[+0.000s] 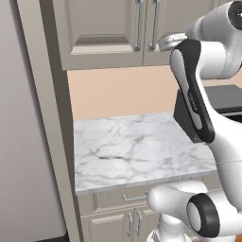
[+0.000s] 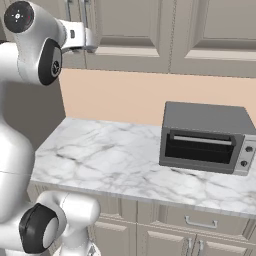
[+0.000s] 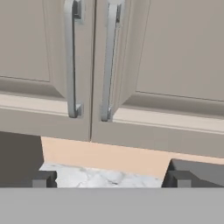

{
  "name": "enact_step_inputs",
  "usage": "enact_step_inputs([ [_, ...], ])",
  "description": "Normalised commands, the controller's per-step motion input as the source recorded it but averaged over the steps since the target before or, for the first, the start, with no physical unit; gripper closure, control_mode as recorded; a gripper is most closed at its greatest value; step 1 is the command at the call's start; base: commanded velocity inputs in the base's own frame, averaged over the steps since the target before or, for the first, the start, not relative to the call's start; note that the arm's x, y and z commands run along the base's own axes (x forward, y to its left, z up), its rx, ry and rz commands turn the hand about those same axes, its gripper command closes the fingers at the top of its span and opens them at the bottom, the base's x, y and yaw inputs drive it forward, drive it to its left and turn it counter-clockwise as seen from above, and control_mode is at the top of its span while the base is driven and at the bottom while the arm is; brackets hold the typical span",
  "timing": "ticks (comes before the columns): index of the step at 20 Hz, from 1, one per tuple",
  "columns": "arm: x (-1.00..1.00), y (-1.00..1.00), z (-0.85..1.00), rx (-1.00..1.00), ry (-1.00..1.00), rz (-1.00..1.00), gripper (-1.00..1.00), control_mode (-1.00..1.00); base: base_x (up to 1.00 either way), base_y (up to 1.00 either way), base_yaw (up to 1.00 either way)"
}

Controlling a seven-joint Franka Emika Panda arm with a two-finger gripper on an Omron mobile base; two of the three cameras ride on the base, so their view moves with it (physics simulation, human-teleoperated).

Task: Move the bowls from the cabinet to the plates on the dining table.

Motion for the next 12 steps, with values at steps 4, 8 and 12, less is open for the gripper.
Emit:
enact_step_inputs([
  [4, 0.0, 0.0, 0.21, 0.0, -0.04, 0.0, -1.0, -1.0, 0.0, 0.0, 0.0],
  [8, 0.1, 0.0, 0.11, 0.0, -0.02, 0.0, -1.0, -1.0, 0.0, 0.0, 0.0],
  [12, 0.2, 0.0, 0.04, 0.0, 0.0, 0.0, -1.0, -1.0, 0.0, 0.0, 0.0],
])
